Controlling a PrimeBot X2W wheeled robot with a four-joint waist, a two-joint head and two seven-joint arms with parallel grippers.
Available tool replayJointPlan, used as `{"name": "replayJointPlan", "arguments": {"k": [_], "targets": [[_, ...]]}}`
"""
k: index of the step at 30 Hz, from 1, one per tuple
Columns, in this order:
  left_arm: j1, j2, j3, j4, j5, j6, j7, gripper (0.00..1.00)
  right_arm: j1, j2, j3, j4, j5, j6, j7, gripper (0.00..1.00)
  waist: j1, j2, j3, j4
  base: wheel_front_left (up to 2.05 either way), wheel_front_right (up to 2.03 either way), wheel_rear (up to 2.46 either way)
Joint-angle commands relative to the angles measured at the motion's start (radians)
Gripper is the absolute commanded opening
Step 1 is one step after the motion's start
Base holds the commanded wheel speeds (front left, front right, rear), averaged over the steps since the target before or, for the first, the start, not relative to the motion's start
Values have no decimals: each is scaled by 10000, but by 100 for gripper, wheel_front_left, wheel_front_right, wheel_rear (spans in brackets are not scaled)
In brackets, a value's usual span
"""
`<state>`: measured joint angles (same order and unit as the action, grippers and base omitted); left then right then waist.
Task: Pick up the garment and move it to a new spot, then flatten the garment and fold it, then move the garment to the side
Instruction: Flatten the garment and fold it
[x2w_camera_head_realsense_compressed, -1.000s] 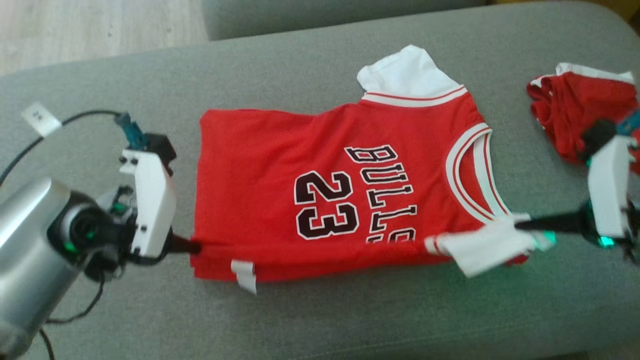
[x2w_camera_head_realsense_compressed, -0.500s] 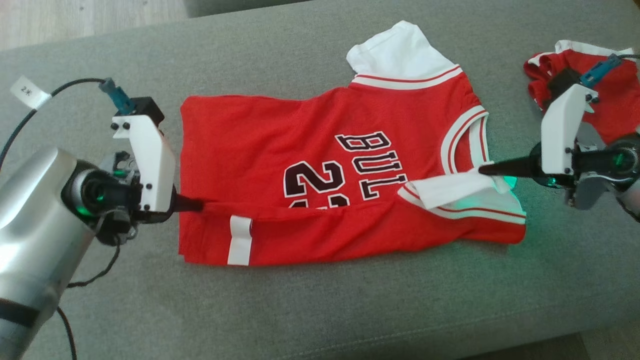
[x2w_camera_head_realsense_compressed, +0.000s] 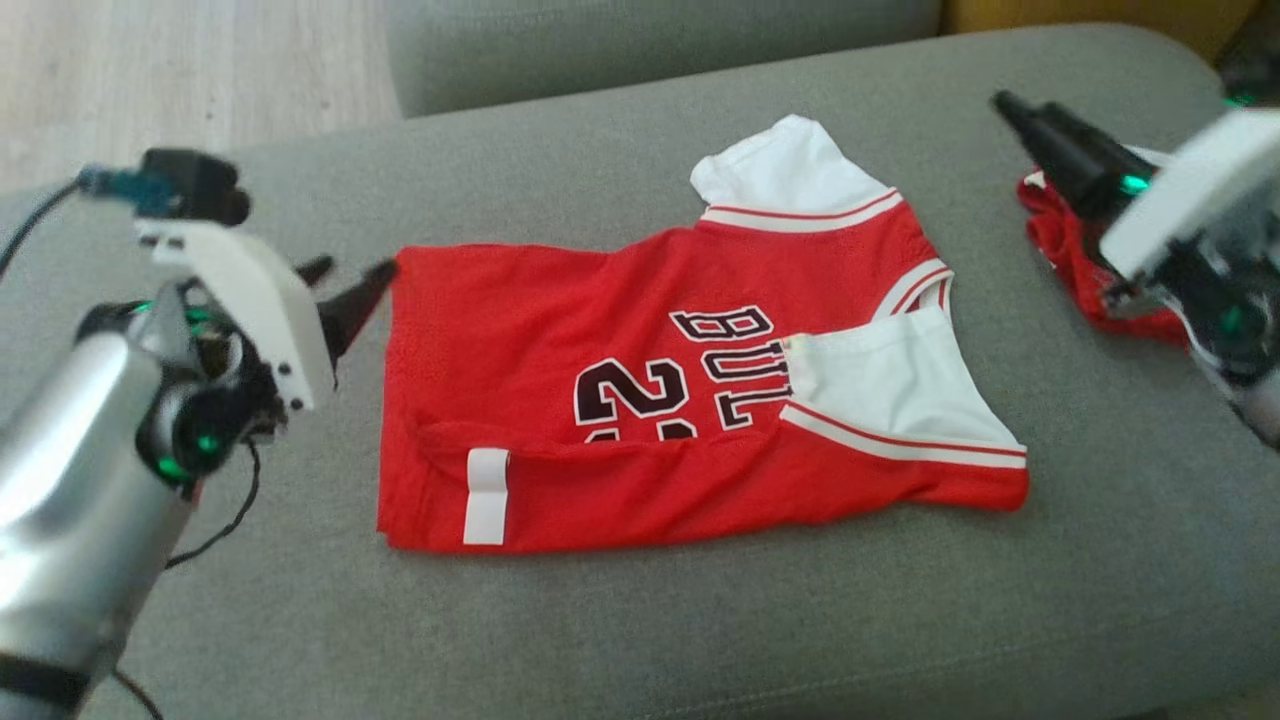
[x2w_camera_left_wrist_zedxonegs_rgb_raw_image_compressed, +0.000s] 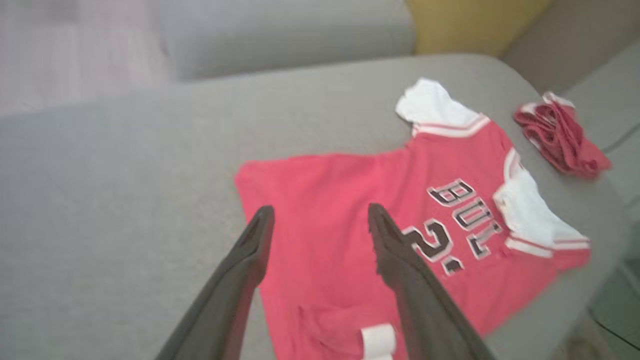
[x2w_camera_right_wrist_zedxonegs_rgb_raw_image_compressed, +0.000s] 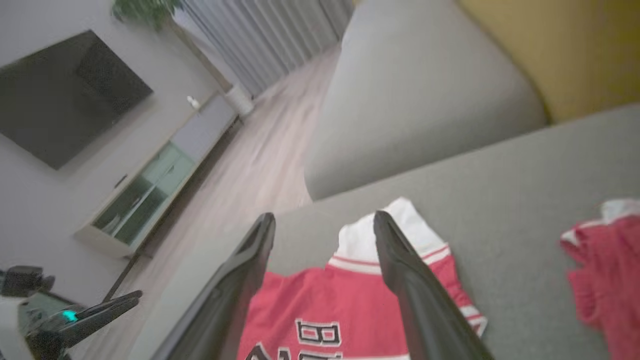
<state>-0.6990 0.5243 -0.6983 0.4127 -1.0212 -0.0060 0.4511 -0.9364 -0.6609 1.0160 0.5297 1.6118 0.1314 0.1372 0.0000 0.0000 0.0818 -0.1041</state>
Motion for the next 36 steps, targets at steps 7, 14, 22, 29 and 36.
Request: {"name": "replayJointPlan", "arguments": {"k": [7,14,22,29,36], "targets": [[1360,541,950,-1809,1989,1630,-4418,100,1945,-806,-710,-834,-1616,-7,-3755,100,0,0,-405,156,0,0,0],[3680,328,1108,-2907,3011,3120,-6827,100,4754,74,-3984,-1168,-4166,-7,-3985,100,0,0,-552,179,0,0,0],[5542,-308,1264,-3115,3645,3863,-7115,100,8088,1779,-6307,-1542,-6222,-7,-3792,100,0,0,-588,147,0,0,0],[5420,-425,731,-2241,3626,3420,-6396,100,7970,2738,-7292,-943,-7820,-7,-2162,100,0,0,-404,101,0,0,0],[4669,-803,296,-1198,3353,2829,-5416,100,7392,3734,-8063,227,-9089,-7,-641,100,0,0,-190,133,0,0,0]]}}
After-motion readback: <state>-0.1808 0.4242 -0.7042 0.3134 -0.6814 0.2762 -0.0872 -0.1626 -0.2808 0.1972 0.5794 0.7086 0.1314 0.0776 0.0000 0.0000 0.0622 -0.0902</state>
